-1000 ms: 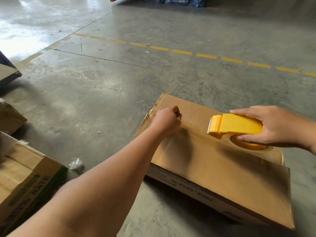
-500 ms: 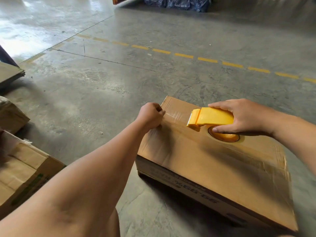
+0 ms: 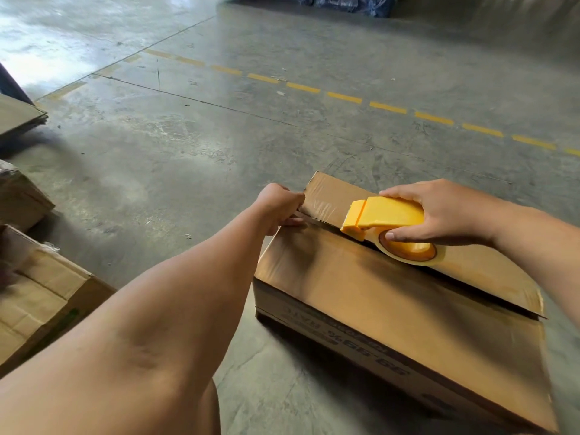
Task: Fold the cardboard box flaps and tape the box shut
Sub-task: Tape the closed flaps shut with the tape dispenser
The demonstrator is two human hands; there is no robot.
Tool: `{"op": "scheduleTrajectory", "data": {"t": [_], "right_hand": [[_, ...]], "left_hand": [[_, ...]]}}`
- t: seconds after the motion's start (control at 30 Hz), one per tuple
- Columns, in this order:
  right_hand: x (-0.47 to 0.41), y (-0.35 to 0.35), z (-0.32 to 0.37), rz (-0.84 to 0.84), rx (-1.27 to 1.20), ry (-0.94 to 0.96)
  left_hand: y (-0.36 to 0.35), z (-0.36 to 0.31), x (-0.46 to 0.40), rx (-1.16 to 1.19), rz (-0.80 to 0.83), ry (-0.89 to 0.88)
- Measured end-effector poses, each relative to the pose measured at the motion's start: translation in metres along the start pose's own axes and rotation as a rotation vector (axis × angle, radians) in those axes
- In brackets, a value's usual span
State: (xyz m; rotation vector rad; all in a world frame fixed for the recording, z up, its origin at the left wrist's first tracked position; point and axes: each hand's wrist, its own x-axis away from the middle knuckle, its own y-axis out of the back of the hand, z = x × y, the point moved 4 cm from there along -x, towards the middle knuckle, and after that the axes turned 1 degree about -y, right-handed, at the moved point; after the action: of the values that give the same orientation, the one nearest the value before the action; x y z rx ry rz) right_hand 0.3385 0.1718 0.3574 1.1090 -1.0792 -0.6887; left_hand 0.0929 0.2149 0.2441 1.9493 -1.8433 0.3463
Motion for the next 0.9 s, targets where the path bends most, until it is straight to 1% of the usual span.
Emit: {"op": "scheduleTrajectory", "data": {"t": [0.13,0.3,0.4,0.77,0.9], "right_hand": [[-0.005,0.001,0.007,-0.007,0.005,0.016],[-0.008,0.0,0.01,0.009,0.036,0.008],[-0.01,-0.002,0.01,0.018,0.034,0.004],[-0.016,-0.004,0.018,0.028,0.033,0.024],[-0.018,-0.005,0.019,0.03,0.037,0.026]], "left_hand": [[0.004,0.0,0.0,-0.005,-0.041,-0.007],[0.006,-0.001,-0.001,-0.11,-0.066,-0.049],[0.007,-0.002,-0.003,-0.162,-0.064,-0.043],[0.016,-0.004,0.0,-0.153,-0.039,0.023],[0.018,-0.006,0.002,-0.207,-0.035,0.006]]}}
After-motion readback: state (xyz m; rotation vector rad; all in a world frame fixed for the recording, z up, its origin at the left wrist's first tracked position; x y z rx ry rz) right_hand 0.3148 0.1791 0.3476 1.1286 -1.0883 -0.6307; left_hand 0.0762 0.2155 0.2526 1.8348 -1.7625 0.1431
